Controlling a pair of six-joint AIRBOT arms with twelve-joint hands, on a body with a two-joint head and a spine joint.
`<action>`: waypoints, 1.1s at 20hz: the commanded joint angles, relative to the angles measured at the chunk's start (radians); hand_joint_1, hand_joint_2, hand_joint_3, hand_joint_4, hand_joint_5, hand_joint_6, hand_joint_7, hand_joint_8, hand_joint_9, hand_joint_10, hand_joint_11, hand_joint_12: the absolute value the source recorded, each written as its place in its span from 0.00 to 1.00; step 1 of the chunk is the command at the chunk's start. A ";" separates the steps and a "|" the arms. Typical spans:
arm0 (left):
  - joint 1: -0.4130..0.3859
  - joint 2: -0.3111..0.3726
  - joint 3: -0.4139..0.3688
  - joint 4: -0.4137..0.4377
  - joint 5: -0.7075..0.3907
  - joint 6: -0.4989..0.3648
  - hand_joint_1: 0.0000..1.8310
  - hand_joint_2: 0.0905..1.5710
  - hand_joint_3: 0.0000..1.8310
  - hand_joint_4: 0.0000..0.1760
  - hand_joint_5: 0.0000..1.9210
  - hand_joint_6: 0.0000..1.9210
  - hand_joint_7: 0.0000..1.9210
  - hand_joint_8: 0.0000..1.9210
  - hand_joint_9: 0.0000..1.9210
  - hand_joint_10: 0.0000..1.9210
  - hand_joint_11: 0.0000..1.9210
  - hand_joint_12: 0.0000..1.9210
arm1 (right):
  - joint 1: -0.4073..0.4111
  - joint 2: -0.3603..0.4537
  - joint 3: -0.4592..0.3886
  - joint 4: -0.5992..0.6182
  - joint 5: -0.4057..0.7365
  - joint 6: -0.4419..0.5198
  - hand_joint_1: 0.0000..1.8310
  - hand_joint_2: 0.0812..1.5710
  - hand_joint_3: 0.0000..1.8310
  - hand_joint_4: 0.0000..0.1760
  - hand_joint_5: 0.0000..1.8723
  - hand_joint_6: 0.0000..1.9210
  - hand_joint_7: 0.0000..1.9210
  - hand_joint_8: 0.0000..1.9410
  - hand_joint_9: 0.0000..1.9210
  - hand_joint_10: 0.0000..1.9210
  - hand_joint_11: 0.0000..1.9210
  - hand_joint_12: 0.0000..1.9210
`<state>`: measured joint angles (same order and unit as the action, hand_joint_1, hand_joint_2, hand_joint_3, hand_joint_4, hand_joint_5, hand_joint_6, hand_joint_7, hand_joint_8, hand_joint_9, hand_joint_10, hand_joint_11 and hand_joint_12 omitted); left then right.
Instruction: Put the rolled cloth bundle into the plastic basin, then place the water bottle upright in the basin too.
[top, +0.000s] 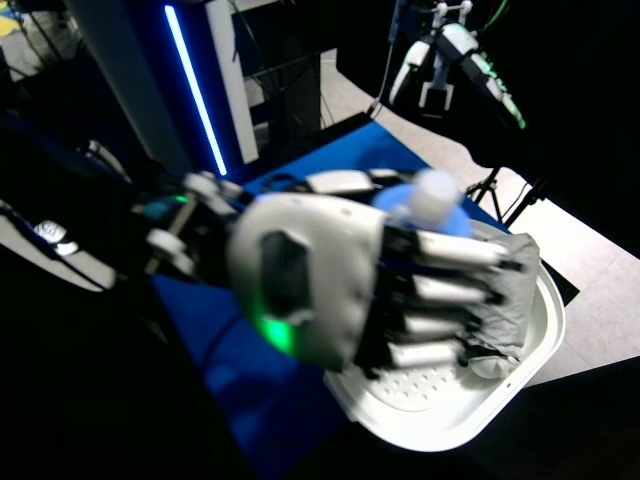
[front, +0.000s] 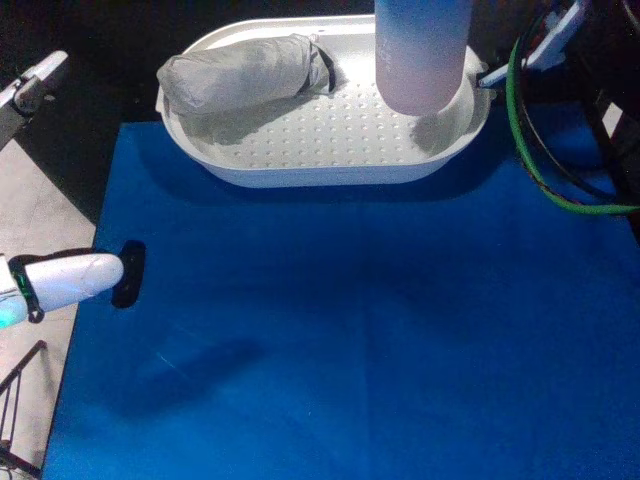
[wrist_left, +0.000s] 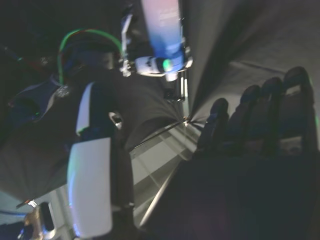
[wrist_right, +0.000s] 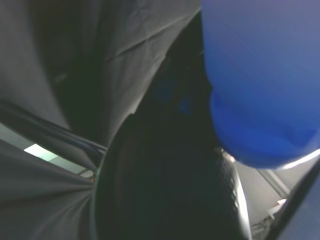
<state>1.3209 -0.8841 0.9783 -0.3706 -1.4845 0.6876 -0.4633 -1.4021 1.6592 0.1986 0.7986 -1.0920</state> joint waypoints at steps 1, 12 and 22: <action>-0.014 -0.005 0.006 0.007 -0.119 -0.010 0.37 0.53 0.00 1.00 0.00 0.00 0.00 0.00 0.00 0.00 0.00 0.00 | 0.022 -0.001 0.010 0.020 0.140 0.019 0.56 0.75 0.00 0.00 0.45 0.64 0.55 0.69 0.58 0.85 0.55 0.98; -0.067 -0.026 0.028 0.053 -0.108 -0.032 0.37 0.52 0.00 1.00 0.00 0.00 0.00 0.00 0.00 0.00 0.00 0.00 | -0.051 -0.044 0.048 0.065 0.143 0.039 0.59 0.73 0.00 0.00 0.48 0.58 0.55 0.67 0.57 0.85 0.56 0.97; -0.077 -0.034 0.033 0.060 -0.104 -0.040 0.37 0.53 0.00 1.00 0.00 0.00 0.00 0.00 0.00 0.00 0.00 0.00 | -0.074 -0.049 0.052 0.065 0.154 0.081 0.50 0.76 0.00 1.00 0.41 0.67 0.49 0.42 0.48 0.70 0.43 0.90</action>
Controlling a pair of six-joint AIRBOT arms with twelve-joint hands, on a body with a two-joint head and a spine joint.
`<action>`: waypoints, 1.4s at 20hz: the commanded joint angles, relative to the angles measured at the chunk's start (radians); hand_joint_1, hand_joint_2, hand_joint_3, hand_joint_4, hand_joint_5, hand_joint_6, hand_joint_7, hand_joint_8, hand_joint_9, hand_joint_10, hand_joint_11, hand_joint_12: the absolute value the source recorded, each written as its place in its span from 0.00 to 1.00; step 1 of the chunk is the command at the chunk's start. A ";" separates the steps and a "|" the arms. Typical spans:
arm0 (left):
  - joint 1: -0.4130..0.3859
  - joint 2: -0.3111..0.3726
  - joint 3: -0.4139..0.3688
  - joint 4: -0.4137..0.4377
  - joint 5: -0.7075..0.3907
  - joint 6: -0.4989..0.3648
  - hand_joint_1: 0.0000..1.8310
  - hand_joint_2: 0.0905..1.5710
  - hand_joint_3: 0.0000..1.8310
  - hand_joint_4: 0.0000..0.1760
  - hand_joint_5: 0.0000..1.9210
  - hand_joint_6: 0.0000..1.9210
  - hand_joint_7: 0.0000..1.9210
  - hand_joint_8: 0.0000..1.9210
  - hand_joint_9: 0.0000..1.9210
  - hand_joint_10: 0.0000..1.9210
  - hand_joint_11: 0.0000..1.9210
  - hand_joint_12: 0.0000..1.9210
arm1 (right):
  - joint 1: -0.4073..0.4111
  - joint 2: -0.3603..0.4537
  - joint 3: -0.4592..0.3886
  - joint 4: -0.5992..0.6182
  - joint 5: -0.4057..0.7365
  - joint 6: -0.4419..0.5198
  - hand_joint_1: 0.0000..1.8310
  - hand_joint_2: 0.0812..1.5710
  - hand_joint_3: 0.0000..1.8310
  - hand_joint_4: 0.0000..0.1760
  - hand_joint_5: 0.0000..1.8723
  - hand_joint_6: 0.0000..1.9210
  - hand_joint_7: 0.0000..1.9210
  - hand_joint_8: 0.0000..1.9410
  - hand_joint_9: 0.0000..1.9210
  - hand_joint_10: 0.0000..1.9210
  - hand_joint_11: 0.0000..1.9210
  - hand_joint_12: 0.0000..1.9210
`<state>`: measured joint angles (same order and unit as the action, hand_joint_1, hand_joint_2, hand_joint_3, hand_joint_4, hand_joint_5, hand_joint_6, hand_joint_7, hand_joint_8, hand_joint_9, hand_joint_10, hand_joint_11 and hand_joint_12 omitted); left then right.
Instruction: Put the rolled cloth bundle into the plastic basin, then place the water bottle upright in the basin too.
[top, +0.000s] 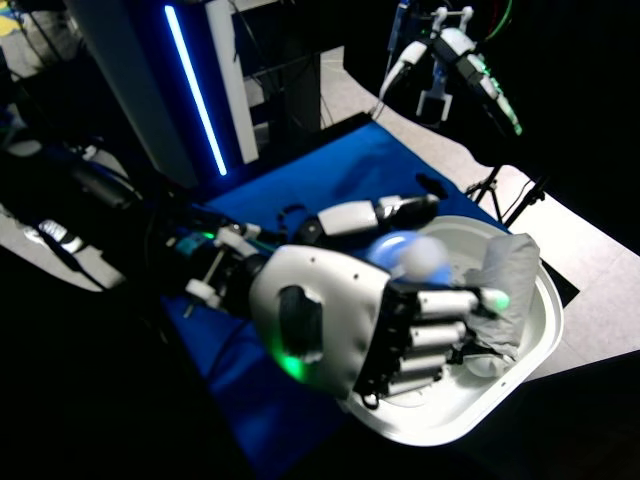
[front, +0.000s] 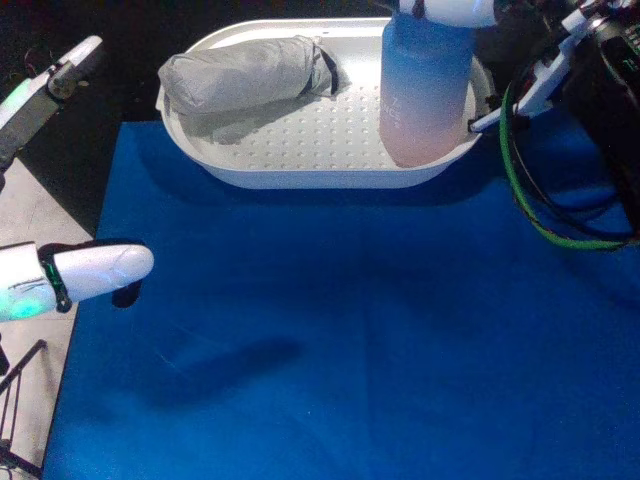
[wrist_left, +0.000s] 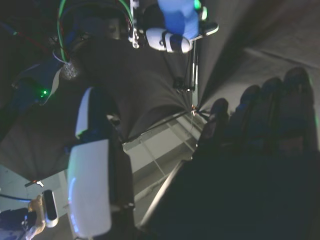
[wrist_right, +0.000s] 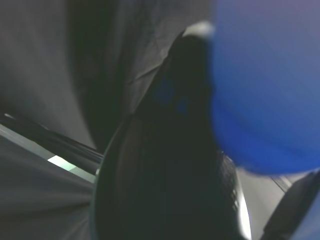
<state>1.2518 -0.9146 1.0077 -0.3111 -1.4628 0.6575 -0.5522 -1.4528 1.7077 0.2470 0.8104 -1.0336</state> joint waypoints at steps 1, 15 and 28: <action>-0.008 -0.004 0.004 0.000 -0.126 -0.009 0.37 0.53 0.00 1.00 0.00 0.00 0.00 0.00 0.00 0.00 0.00 0.00 | 0.012 0.002 0.003 0.017 0.142 0.027 0.49 0.76 0.00 1.00 0.41 0.67 0.51 0.34 0.48 0.65 0.43 0.86; -0.007 -0.007 -0.003 -0.010 -0.115 -0.010 0.37 0.55 0.00 1.00 0.00 0.00 0.00 0.00 0.00 0.00 0.00 0.00 | -0.010 0.068 -0.078 -0.034 0.180 0.029 0.31 0.64 0.00 1.00 0.00 0.00 0.07 0.00 0.05 0.00 0.00 0.13; 0.029 0.043 -0.031 -0.050 -0.161 -0.005 0.40 0.56 0.00 1.00 0.00 0.00 0.00 0.00 0.00 0.00 0.00 0.00 | -0.178 0.533 -0.540 -0.103 0.325 -0.178 0.36 0.53 0.00 1.00 0.00 0.00 0.00 0.00 0.00 0.00 0.00 0.00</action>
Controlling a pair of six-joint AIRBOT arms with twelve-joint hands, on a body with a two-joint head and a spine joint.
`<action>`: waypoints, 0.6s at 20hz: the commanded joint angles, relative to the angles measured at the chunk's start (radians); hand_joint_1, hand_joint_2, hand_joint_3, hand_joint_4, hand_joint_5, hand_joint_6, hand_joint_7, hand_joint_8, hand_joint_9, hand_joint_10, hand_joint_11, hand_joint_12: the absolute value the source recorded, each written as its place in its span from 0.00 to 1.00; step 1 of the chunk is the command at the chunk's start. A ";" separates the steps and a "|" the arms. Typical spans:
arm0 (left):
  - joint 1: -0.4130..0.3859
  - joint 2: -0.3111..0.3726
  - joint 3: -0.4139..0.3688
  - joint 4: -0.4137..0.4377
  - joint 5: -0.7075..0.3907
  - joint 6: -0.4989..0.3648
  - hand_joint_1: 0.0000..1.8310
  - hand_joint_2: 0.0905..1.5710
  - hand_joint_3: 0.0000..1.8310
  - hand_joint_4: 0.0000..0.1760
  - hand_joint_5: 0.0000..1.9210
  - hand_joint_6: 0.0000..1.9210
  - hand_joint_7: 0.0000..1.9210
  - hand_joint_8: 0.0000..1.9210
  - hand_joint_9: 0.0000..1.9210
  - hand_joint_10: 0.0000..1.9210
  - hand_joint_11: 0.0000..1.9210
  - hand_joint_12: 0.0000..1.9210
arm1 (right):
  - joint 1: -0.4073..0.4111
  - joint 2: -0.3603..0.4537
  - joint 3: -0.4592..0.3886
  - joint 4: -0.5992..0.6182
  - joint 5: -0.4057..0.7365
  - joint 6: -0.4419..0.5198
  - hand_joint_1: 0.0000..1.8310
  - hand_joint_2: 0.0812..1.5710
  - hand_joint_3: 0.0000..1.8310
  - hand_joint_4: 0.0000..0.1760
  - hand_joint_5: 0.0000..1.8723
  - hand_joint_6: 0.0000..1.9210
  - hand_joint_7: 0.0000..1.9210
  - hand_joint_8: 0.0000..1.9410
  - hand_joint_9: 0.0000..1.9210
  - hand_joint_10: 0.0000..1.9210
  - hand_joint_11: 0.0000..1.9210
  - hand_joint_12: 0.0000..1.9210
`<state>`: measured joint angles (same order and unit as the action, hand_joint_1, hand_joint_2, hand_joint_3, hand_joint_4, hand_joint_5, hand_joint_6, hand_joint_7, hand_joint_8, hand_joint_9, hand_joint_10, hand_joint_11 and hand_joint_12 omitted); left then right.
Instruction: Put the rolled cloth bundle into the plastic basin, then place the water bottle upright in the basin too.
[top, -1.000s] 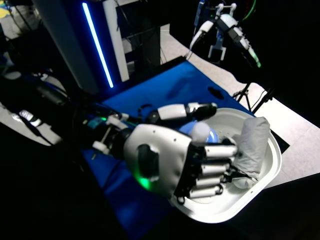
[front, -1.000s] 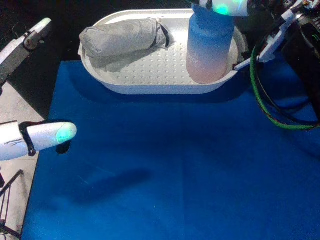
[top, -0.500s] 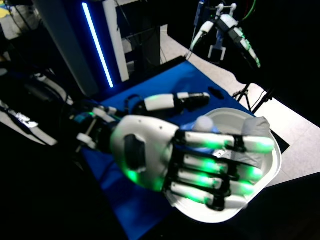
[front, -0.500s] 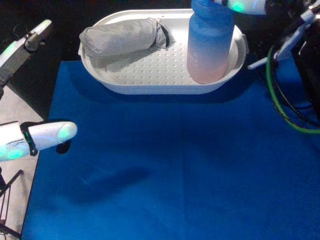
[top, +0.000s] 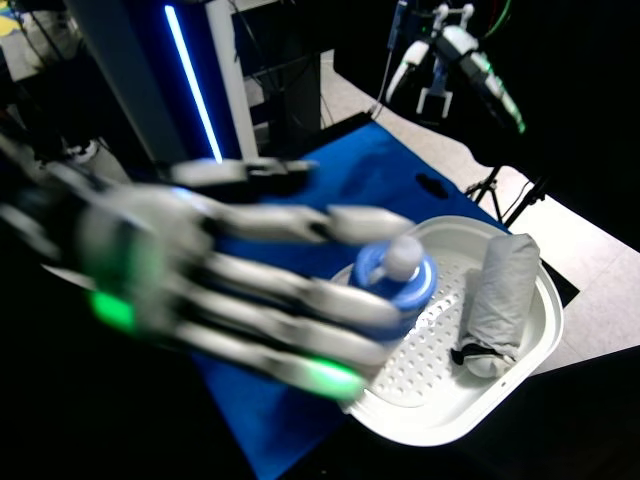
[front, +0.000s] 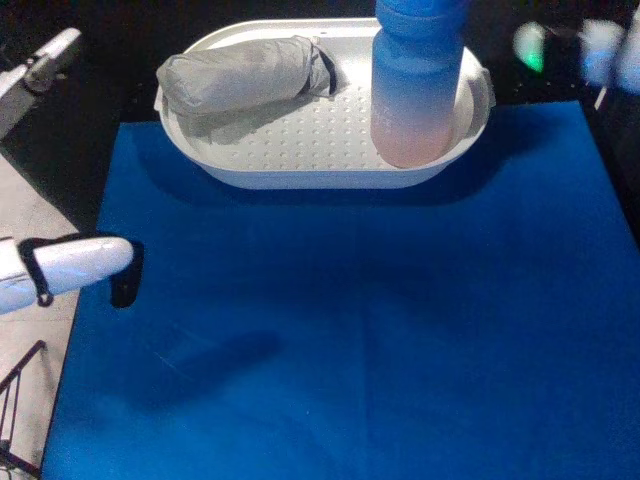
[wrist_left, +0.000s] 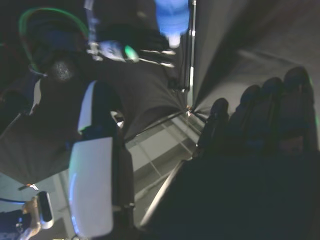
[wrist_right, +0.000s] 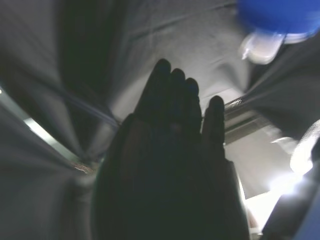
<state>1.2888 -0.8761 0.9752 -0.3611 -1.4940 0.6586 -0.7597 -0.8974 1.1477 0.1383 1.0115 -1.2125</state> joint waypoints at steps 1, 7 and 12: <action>0.006 0.009 -0.009 -0.013 -0.148 -0.002 0.41 0.56 0.00 1.00 0.00 0.00 0.00 0.00 0.00 0.00 0.00 0.00 | -0.024 0.019 -0.028 0.021 0.174 0.001 0.37 0.53 0.00 1.00 0.00 0.00 0.00 0.00 0.00 0.00 0.00 0.00; 0.106 0.039 -0.072 -0.069 -0.237 0.012 0.34 0.57 0.00 1.00 0.00 0.00 0.00 0.00 0.00 0.00 0.00 0.00 | -0.479 0.101 -0.276 0.252 0.624 0.001 0.35 0.54 0.00 1.00 0.00 0.00 0.00 0.00 0.00 0.00 0.00 0.00; 0.152 0.028 -0.115 -0.092 -0.237 0.023 0.28 0.57 0.00 1.00 0.00 0.00 0.00 0.00 0.00 0.00 0.00 0.00 | -0.714 0.052 -0.389 0.412 0.750 0.002 0.31 0.56 0.01 1.00 0.00 0.00 0.00 0.00 0.00 0.00 0.00 0.00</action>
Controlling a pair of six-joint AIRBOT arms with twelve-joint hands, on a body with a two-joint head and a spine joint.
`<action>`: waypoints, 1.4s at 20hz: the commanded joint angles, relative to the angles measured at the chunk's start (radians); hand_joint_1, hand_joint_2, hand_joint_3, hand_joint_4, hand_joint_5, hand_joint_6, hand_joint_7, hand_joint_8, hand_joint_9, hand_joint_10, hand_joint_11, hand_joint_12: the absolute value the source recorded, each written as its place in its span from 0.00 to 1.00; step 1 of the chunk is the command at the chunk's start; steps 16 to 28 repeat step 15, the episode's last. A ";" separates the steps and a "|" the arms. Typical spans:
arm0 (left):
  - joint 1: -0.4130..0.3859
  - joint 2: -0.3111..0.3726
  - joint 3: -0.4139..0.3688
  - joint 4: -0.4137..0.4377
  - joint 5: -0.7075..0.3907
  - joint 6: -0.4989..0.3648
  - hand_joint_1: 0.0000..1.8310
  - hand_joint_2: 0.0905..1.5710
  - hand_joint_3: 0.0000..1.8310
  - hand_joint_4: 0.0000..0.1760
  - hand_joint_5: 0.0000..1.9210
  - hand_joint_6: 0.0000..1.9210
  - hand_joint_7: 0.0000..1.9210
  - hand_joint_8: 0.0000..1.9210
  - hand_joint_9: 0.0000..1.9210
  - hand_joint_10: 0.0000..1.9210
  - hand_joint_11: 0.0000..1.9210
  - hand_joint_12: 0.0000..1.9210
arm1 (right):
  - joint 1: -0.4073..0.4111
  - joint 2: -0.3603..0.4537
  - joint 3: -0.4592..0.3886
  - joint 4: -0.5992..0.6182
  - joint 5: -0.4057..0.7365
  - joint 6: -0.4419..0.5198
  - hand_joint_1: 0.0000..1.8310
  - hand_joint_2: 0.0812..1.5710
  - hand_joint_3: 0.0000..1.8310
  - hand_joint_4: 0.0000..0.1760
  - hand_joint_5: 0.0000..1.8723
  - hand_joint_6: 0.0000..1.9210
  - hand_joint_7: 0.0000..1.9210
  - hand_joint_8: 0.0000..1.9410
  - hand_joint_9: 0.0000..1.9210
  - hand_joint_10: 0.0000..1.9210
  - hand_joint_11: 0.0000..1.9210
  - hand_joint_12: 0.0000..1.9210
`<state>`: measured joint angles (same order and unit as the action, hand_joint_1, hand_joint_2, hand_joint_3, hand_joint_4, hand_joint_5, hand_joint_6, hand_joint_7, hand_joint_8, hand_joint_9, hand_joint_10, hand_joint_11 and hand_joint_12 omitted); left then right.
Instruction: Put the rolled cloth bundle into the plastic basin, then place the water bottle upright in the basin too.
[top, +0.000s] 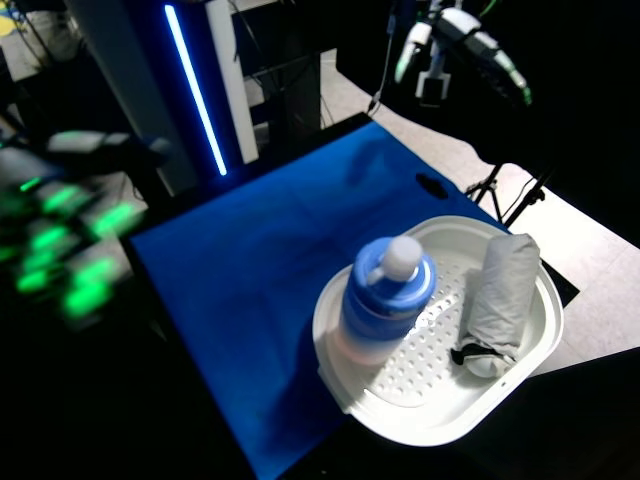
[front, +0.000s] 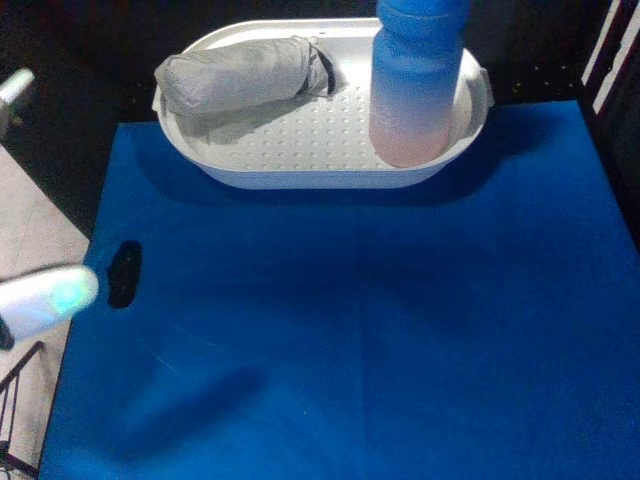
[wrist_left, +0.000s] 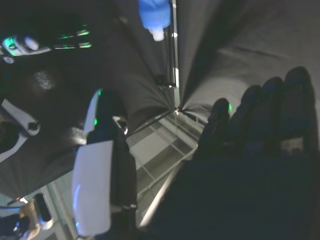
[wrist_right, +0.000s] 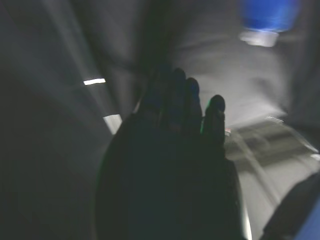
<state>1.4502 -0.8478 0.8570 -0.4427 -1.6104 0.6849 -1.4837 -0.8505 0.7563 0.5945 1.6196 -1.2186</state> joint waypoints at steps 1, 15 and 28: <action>-0.004 -0.002 0.001 -0.012 -0.121 -0.004 0.26 0.57 0.00 1.00 0.00 0.00 0.00 0.00 0.00 0.00 0.00 0.00 | 0.009 0.004 -0.002 -0.045 0.142 0.009 0.31 0.56 0.00 1.00 0.00 0.00 0.00 0.00 0.00 0.00 0.00 0.00; -0.055 0.028 0.026 0.010 -0.121 -0.004 0.13 0.65 0.00 1.00 0.00 0.00 0.00 0.00 0.00 0.00 0.04 0.03 | 0.100 0.059 0.021 -0.130 0.142 0.010 0.28 0.62 0.02 1.00 0.00 0.00 0.00 0.00 0.00 0.00 0.00 0.00; -0.055 0.028 0.026 0.010 -0.121 -0.004 0.13 0.65 0.00 1.00 0.00 0.00 0.00 0.00 0.00 0.00 0.04 0.03 | 0.100 0.059 0.021 -0.130 0.142 0.010 0.28 0.62 0.02 1.00 0.00 0.00 0.00 0.00 0.00 0.00 0.00 0.00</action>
